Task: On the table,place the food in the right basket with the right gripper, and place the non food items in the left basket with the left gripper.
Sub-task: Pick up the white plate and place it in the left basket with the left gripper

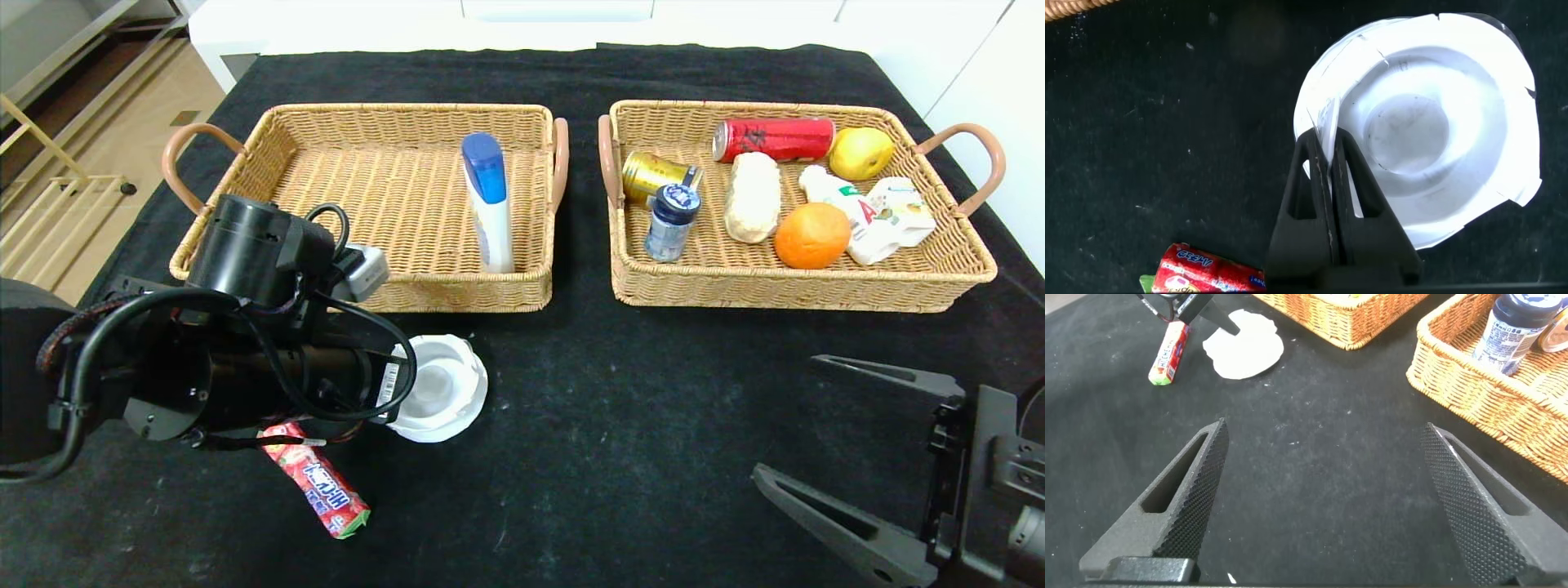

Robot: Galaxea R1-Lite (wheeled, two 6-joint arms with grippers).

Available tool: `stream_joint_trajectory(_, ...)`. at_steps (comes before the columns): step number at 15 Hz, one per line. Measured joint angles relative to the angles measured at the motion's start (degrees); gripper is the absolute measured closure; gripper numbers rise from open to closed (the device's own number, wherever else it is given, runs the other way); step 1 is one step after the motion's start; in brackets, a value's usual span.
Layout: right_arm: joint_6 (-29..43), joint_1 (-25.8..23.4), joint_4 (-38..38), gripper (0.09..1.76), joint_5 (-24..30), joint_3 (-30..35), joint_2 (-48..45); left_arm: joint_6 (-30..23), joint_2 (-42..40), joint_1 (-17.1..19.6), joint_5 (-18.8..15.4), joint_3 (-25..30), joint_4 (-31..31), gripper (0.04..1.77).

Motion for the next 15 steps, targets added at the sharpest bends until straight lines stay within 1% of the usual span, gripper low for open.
stream_joint_trajectory(6,0.0,0.2,0.1,0.14,0.0,0.3,0.0,0.0,-0.3,-0.1,-0.1,-0.1,0.1,1.69)
stream_joint_trajectory(9,-0.1,0.3,0.2,0.14,0.1,0.4,0.1,0.3,-3.0,-0.1,-0.8,0.7,0.3,1.69)
stream_joint_trajectory(11,-0.2,0.5,0.3,0.14,0.1,0.5,0.1,0.5,-5.8,-0.4,-2.3,1.4,0.3,1.69)
stream_joint_trajectory(13,-0.3,0.5,0.3,0.14,0.1,0.5,0.1,0.5,-8.7,-0.5,-3.1,2.6,0.2,1.69)
stream_joint_trajectory(14,-0.2,0.6,0.3,0.14,0.1,0.6,0.1,0.5,-10.2,-0.6,-4.0,3.3,0.1,1.69)
stream_joint_trajectory(15,-0.3,0.7,0.2,0.14,0.1,0.7,0.2,0.5,-11.6,-0.6,-5.7,3.7,0.1,1.69)
